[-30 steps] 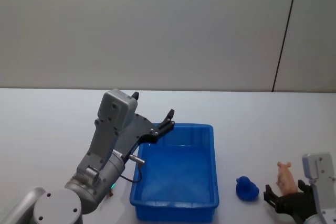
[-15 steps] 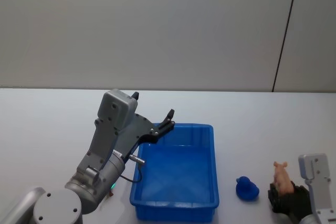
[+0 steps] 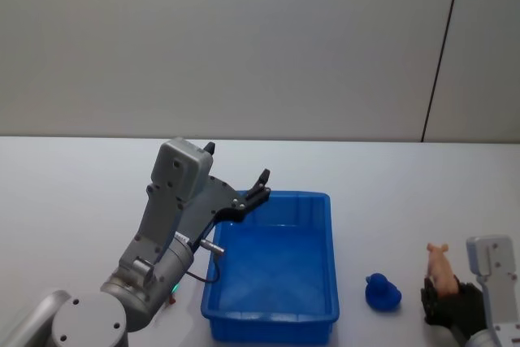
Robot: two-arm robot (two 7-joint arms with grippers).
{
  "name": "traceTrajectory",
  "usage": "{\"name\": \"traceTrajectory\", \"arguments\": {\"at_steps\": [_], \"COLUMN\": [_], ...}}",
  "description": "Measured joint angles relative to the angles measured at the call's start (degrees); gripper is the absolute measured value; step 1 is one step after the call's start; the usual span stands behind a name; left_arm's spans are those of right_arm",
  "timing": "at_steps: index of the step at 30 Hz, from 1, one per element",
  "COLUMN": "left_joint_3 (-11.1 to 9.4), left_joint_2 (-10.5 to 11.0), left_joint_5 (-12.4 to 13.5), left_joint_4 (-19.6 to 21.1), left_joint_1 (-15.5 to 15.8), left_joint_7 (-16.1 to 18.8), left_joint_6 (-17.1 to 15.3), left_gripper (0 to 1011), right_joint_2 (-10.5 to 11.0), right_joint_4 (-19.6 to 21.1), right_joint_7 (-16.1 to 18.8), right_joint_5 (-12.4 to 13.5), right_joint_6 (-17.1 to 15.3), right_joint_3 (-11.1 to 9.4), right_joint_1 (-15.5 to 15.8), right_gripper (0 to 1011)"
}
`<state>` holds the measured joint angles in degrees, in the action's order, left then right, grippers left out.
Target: Pick up the two dolls from the table and place them into the box.
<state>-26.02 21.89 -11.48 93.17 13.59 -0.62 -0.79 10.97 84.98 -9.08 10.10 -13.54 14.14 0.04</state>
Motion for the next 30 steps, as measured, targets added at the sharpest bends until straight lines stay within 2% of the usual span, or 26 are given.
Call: {"name": "traceTrajectory", "arguments": {"at_steps": [8,13,22,30], "left_joint_3": [0.00,0.00,0.00,0.00], "left_joint_2": [0.00,0.00,0.00,0.00], "left_joint_5": [0.00,0.00,0.00,0.00], "left_joint_4": [0.00,0.00,0.00,0.00], "left_joint_1": [0.00,0.00,0.00,0.00], "left_joint_7": [0.00,0.00,0.00,0.00], "left_joint_6": [0.00,0.00,0.00,0.00], "left_gripper": [1001,1001,1001,1001], "right_joint_2": [0.48,0.80,1.01,0.75], "right_joint_4": [2.32,3.67,4.56,3.79], "right_joint_7": [1.47,3.87,10.13,16.26], "right_joint_5": [-1.05,-1.84,-2.99,-3.77], "right_joint_6": [2.57,4.55,7.56,9.34], "right_joint_3": [-0.26,-0.34,-0.30,-0.02], "right_joint_1": [0.48,0.46,-0.66,-2.43], "right_gripper": [381,381,381,381]}}
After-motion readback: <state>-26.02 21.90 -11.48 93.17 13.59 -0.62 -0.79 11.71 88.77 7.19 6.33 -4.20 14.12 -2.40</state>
